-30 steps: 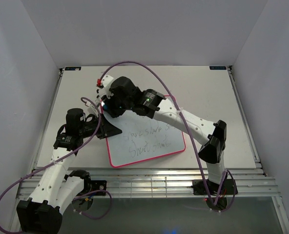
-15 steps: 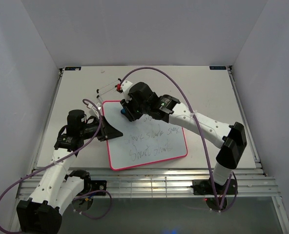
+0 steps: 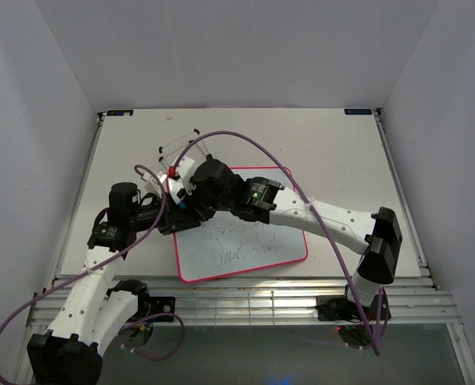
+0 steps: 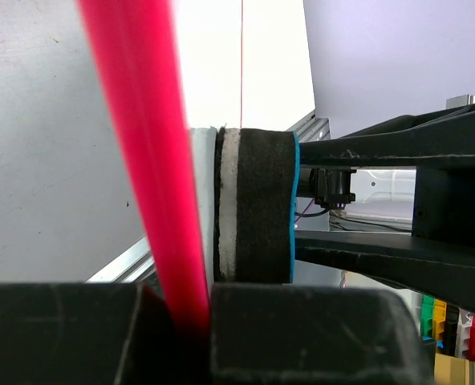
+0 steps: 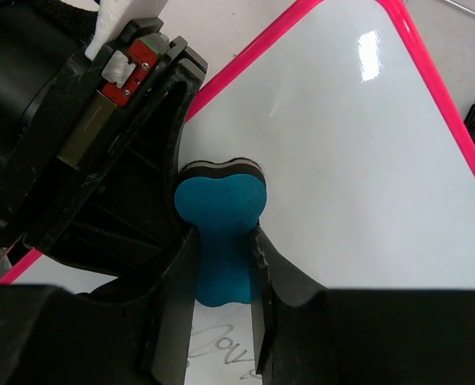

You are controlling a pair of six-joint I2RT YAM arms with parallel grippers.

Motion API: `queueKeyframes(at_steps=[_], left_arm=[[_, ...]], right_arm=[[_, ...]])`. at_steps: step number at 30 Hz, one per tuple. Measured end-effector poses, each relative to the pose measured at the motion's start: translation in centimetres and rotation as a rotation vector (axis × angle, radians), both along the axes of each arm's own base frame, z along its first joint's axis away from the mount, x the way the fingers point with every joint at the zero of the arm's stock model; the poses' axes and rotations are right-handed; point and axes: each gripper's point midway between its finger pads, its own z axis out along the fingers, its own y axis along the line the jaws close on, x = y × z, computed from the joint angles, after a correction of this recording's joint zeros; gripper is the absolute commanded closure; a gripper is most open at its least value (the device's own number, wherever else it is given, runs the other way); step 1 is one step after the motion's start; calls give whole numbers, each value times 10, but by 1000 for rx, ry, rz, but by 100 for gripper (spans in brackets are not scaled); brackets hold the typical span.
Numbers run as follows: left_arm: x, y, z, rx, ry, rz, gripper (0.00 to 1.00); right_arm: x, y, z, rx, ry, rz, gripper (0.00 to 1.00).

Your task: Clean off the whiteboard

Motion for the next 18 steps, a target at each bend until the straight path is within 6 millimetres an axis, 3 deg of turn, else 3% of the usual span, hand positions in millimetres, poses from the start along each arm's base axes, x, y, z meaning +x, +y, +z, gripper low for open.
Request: queueKeyframes(at_steps=[5,8,10,14,18], left_arm=[[0,1,-4,1,15,10,100],[0,1,-5,-4,33,19,100],[0,1,-5,-7,52,31,100],[-1,2,-6,-15,109,74,100],[-5,3,-4,-21,129,98,100]], right_arm=[[10,-8,-8,36,36,-40,92],[27,-37,-30,88,119,-109,92],[51,-75,-54,95,173,-212,92],[97,-179,-118,29,267,-503,92],[110,-254,-167,-39,373,-688,92]])
